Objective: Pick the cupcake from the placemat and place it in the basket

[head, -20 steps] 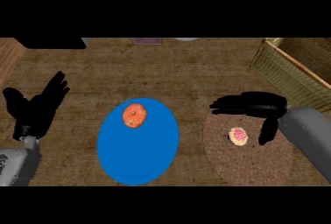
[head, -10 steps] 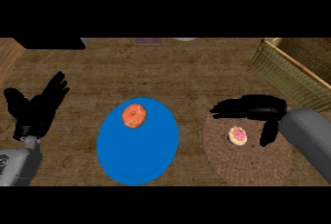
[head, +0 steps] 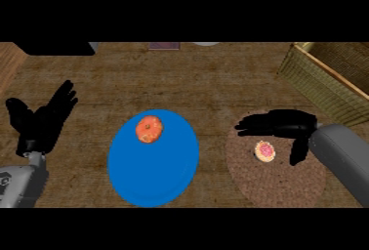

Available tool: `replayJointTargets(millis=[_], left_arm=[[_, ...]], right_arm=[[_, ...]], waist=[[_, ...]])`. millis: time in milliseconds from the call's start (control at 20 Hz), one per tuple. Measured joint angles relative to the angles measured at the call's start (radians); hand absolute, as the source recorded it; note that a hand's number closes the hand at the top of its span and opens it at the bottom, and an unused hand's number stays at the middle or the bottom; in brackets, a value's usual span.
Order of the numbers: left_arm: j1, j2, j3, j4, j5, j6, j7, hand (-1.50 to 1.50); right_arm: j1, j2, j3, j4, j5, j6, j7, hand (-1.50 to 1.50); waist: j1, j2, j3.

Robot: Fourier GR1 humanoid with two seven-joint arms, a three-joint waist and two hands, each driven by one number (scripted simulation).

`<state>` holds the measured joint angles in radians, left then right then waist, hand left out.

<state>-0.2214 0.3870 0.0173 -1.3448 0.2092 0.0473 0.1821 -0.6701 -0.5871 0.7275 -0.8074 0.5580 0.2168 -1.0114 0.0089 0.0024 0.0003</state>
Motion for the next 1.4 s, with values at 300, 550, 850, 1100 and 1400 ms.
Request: replayJointTargets(millis=[300, 550, 850, 1100, 1400], left_arm=[[0.006, -0.012, 0.009, -0.014, -0.017, -0.007, 0.011, 0.0], [0.003, -0.016, 0.023, 0.0, -0.025, -0.017, 0.001, 0.0], [0.007, -0.04, 0.025, -0.009, -0.049, -0.011, 0.004, 0.0], [0.005, -0.031, 0.036, -0.012, -0.048, -0.02, 0.013, 0.0], [0.011, -0.029, 0.042, -0.01, -0.05, -0.012, 0.017, 0.0]], right_arm=[[0.001, 0.044, -0.01, 0.045, 0.062, -0.036, -0.008, 1.5], [0.027, 0.067, 0.013, 0.027, 0.14, -0.097, -0.022, 1.5], [0.067, 0.078, -0.008, 0.007, 0.204, -0.134, -0.038, 1.5], [0.036, 0.172, -0.14, 0.072, 0.134, -0.096, 0.229, 1.5], [0.001, 0.269, -0.364, 0.183, 0.004, -0.174, 0.675, 1.5]], waist=[[0.001, 0.0, 0.0], [-0.002, -0.001, 0.0], [-0.003, -0.005, -0.002], [-0.012, -0.007, -0.003], [-0.034, -0.013, -0.006]])
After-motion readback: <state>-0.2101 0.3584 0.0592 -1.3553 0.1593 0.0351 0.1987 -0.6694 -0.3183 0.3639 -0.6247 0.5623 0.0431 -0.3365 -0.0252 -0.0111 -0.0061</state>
